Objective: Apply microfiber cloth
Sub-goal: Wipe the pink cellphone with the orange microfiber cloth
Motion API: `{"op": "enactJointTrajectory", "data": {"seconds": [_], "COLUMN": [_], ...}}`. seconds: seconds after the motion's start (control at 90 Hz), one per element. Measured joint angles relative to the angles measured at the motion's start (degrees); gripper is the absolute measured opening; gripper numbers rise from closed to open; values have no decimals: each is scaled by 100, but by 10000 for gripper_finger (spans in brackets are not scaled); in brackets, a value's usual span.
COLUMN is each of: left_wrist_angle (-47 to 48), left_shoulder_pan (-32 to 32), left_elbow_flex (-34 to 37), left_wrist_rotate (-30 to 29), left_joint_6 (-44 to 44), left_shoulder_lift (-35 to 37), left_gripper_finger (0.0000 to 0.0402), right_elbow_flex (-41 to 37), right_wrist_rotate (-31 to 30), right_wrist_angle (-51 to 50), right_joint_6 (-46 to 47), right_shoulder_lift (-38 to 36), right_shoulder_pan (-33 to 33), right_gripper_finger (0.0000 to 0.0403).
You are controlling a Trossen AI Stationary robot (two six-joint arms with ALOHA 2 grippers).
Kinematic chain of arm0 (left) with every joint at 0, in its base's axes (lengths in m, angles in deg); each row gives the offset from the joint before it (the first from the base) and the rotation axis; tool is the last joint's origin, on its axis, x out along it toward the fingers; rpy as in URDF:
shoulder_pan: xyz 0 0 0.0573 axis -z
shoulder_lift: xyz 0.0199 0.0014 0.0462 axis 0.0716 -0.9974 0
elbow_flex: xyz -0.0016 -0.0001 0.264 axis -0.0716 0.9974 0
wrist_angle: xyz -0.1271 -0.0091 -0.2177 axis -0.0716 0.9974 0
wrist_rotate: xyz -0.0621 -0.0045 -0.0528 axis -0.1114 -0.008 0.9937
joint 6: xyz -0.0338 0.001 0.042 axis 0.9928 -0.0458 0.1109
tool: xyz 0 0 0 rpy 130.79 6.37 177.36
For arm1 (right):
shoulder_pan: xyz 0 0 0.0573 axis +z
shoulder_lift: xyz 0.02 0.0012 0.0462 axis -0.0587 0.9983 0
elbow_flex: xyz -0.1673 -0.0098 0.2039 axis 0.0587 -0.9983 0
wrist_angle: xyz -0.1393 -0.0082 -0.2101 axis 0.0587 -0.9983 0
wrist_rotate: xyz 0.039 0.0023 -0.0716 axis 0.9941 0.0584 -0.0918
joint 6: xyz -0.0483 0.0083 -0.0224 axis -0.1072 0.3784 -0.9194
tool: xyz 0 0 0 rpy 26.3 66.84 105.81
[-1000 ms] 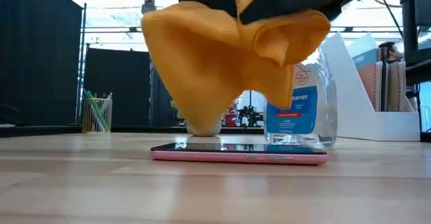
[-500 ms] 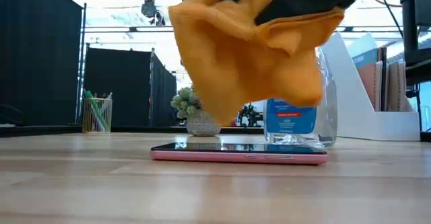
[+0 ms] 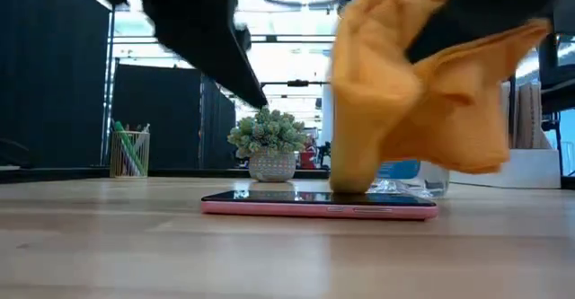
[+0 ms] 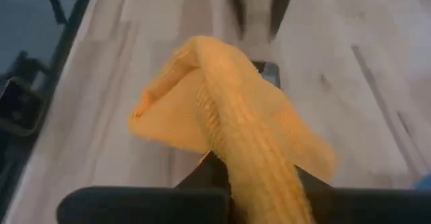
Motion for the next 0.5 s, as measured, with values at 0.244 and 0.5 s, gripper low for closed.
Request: {"op": "enactJointTrajectory", "data": {"seconds": [0.244, 0.5], "left_wrist_angle": [-262, -450], "left_shoulder_pan": [-27, -53], "left_elbow_flex": [108, 79], "left_wrist_rotate": [84, 20], "left_joint_6": [20, 125], "left_shoulder_lift": [-634, -896], "left_gripper_finger": [37, 11], "right_elbow_flex": [4, 4], "right_wrist_rotate": [42, 379], "right_wrist_angle": [807, 1430], "right_joint_6": [-423, -434], "right_shoulder_lift": [633, 1372], "right_shoulder_pan": [-288, -574], "right_gripper_finger": [0, 0]}}
